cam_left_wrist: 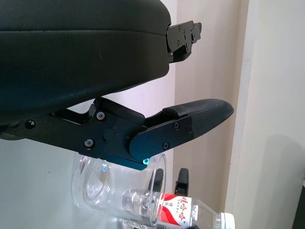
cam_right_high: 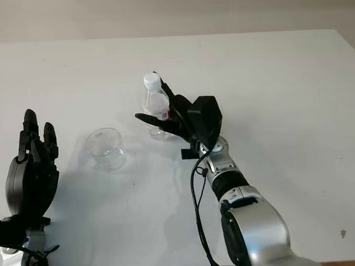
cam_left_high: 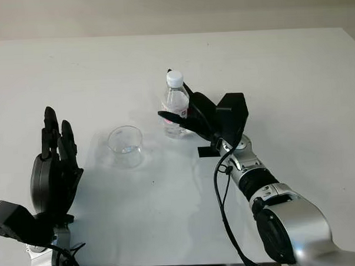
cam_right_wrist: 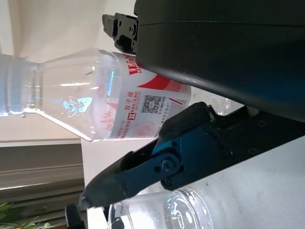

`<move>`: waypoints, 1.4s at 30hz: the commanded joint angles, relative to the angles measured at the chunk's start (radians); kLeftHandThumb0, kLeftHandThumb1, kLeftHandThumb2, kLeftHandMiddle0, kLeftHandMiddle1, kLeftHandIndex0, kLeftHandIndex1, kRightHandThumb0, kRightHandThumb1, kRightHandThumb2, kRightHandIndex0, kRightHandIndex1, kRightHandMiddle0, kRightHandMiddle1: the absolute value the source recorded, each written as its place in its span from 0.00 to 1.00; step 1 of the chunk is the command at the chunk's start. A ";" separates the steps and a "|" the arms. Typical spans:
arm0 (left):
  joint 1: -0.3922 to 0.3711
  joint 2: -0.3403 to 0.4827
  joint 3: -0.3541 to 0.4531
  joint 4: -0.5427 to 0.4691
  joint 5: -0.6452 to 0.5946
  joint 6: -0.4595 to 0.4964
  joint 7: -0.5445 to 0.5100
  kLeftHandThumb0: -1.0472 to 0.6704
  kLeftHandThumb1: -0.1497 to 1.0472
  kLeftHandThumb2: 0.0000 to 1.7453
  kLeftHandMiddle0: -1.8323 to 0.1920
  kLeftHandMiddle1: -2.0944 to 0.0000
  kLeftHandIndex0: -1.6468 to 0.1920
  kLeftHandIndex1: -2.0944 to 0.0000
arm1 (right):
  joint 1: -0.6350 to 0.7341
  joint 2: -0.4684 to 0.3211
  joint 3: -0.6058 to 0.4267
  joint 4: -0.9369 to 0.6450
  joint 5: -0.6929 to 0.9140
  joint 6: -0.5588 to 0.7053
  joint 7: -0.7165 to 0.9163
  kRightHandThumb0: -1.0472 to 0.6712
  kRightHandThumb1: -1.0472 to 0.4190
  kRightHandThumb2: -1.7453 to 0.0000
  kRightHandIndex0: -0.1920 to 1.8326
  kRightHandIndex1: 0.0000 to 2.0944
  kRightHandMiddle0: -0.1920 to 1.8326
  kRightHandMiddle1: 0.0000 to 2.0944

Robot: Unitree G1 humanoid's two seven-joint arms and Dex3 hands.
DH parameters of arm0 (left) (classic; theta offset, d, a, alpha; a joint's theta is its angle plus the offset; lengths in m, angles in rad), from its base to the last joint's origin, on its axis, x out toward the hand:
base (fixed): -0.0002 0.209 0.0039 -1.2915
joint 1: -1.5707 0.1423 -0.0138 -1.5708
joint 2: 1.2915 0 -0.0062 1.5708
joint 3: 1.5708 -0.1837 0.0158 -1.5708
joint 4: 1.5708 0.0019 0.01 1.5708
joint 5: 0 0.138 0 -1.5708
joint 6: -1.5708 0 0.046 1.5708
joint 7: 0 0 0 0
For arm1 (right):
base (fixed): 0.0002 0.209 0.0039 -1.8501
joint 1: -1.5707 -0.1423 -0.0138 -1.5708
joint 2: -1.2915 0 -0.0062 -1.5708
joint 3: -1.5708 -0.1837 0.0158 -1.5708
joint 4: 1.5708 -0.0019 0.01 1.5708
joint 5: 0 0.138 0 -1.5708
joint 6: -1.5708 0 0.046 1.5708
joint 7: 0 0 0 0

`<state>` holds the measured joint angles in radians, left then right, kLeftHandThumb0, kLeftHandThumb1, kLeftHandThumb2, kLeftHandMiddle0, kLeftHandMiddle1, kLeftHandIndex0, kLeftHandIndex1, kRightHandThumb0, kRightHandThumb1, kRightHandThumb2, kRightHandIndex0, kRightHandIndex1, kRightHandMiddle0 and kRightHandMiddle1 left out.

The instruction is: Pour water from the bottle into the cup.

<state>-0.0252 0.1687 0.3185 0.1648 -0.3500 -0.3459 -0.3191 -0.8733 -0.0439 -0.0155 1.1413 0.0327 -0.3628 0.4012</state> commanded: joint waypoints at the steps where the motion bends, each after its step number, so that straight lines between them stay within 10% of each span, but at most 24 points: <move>1: 0.002 -0.016 -0.003 0.036 -0.002 -0.007 0.002 0.20 1.00 0.42 1.00 1.00 1.00 1.00 | -0.022 0.008 0.001 0.006 -0.014 -0.004 -0.023 0.23 0.12 0.97 0.09 0.05 0.12 0.06; 6: 0.000 -0.017 -0.003 0.046 -0.001 -0.014 0.000 0.20 1.00 0.42 1.00 1.00 1.00 1.00 | -0.028 0.019 0.007 0.019 -0.041 -0.024 -0.071 0.34 0.10 0.97 0.17 0.46 0.08 0.56; 19: 0.013 -0.031 -0.009 0.037 0.010 -0.019 0.020 0.20 1.00 0.42 1.00 1.00 1.00 1.00 | -0.049 0.039 0.081 0.051 -0.174 -0.024 -0.233 0.34 0.00 0.90 0.36 0.95 0.27 0.95; 28: 0.007 -0.025 -0.004 0.047 0.009 -0.020 0.017 0.20 1.00 0.41 1.00 1.00 1.00 1.00 | -0.060 0.026 0.121 0.068 -0.251 -0.034 -0.364 0.38 0.00 0.73 0.77 1.00 0.61 1.00; 42: -0.002 -0.036 -0.011 0.059 0.019 -0.031 0.031 0.20 1.00 0.41 1.00 1.00 1.00 1.00 | -0.179 -0.082 0.251 0.115 -0.466 -0.086 -0.623 0.40 0.00 0.78 0.58 1.00 0.41 1.00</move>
<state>-0.0338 0.1598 0.3192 0.1845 -0.3304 -0.3628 -0.2876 -0.9982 -0.1137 0.2156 1.2612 -0.4110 -0.4249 -0.1980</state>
